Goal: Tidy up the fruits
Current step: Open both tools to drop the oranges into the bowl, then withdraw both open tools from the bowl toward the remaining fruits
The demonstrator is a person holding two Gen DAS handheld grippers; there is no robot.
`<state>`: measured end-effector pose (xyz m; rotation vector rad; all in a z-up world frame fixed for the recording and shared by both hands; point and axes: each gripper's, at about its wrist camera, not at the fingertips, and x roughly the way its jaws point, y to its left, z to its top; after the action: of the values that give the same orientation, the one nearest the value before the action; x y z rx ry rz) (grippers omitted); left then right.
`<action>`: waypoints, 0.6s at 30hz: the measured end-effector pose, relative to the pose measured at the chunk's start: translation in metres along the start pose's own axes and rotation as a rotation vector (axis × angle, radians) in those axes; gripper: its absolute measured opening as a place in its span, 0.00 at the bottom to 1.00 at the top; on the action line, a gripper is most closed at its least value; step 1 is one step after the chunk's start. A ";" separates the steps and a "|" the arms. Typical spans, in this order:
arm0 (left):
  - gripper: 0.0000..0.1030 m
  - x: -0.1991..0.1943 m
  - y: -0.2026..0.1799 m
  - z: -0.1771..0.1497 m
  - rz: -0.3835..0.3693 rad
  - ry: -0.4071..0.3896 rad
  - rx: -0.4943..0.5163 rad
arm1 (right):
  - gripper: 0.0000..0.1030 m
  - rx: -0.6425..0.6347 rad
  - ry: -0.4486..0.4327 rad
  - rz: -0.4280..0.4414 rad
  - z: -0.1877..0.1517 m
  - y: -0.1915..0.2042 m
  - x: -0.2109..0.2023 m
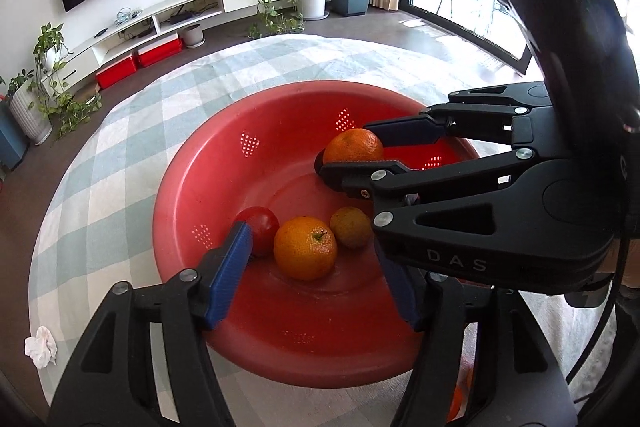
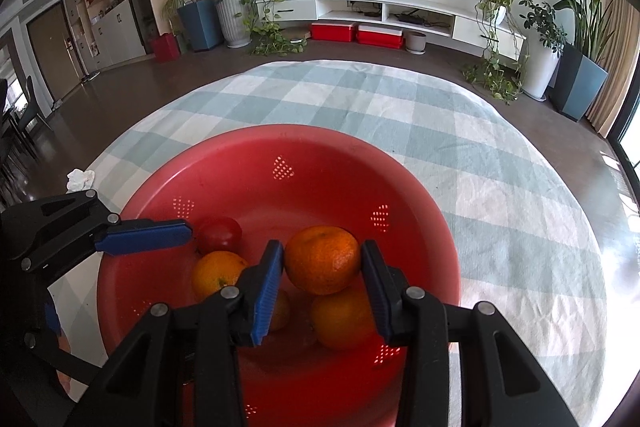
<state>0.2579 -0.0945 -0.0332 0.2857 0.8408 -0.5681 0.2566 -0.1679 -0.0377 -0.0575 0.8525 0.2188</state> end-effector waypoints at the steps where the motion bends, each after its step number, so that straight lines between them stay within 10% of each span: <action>1: 0.64 -0.001 0.001 0.000 0.001 -0.005 -0.003 | 0.42 0.002 -0.001 0.000 0.000 0.000 0.000; 18: 0.77 -0.060 0.006 -0.023 0.009 -0.080 -0.044 | 0.60 0.020 -0.086 0.013 -0.002 0.005 -0.046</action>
<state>0.2149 -0.0573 -0.0015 0.2247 0.7732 -0.5485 0.2250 -0.1708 -0.0041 -0.0238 0.7694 0.2231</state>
